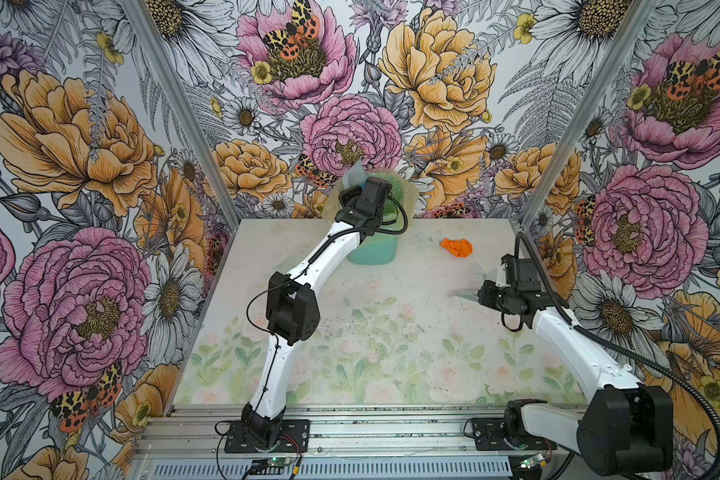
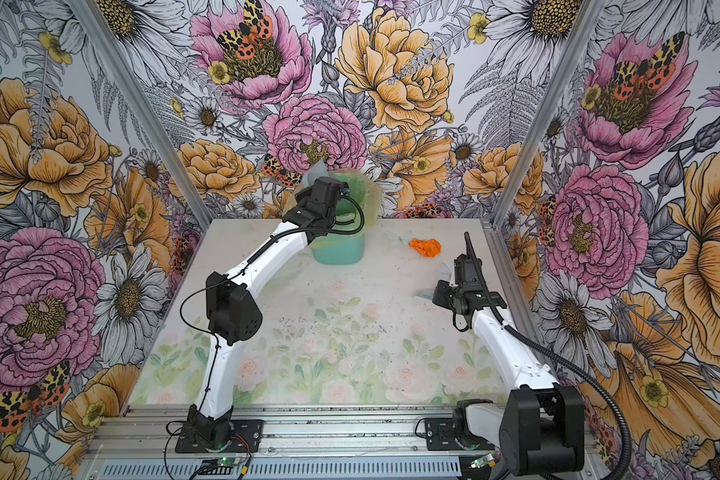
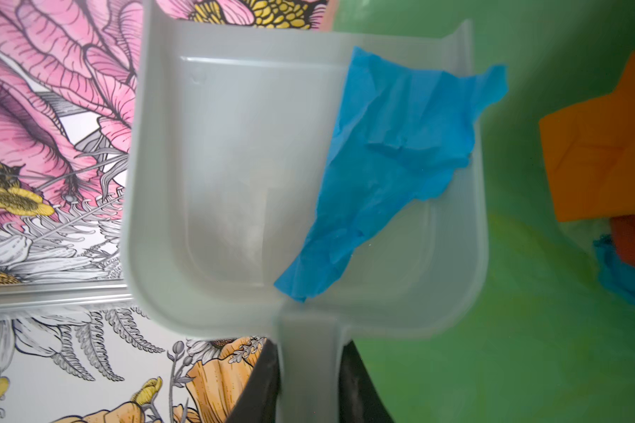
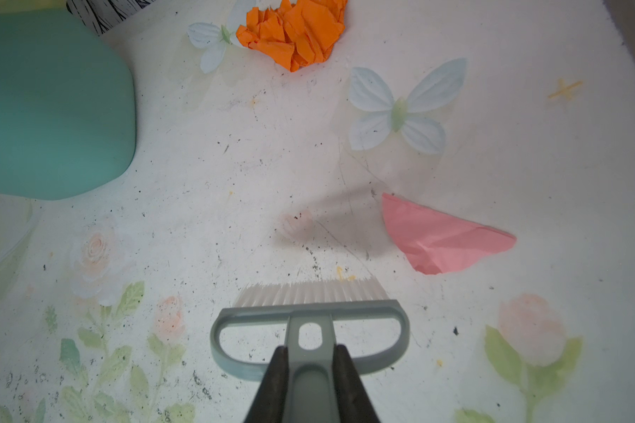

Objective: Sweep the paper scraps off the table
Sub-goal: 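Tilt the dustpan over the bin with the left gripper to dump the scrap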

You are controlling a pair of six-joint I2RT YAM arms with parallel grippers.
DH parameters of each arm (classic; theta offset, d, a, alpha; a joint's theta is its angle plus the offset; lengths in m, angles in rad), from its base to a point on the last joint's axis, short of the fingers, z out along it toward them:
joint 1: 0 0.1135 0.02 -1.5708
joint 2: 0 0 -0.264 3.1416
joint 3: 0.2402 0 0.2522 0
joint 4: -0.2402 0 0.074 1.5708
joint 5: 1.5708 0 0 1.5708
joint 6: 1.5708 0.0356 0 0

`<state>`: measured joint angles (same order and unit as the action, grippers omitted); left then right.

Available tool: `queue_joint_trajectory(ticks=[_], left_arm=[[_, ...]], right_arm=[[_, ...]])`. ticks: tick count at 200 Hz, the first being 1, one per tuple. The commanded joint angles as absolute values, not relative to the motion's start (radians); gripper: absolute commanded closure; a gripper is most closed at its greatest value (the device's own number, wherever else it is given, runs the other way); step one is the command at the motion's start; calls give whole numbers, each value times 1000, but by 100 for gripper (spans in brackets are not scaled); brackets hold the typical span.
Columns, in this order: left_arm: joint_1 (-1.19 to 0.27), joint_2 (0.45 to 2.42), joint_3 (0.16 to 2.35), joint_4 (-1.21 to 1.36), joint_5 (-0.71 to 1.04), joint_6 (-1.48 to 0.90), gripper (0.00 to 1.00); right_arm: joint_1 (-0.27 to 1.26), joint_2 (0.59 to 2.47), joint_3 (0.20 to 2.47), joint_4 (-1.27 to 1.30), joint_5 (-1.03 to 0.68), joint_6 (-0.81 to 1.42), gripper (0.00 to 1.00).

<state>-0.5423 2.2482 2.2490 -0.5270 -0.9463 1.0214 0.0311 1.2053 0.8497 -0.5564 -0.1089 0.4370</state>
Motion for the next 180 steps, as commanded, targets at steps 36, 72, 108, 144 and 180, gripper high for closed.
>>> queue_joint_trajectory(ticks=[36, 72, 108, 144, 180], left_arm=[[-546, 2147, 2242, -396, -959, 1066, 100], [-543, 2152, 2253, -389, -966, 1076, 100], [-542, 2143, 2224, -310, -985, 1147, 100], [-540, 2126, 2173, -184, -996, 1249, 100], [-537, 2116, 2167, -138, -988, 1310, 100]], right_arm=[[23, 1187, 841, -535, -106, 446, 100], [23, 1183, 837, -536, -104, 445, 100], [23, 1175, 831, -535, -103, 445, 100], [23, 1165, 822, -535, -98, 446, 100], [23, 1161, 819, -535, -98, 448, 100]])
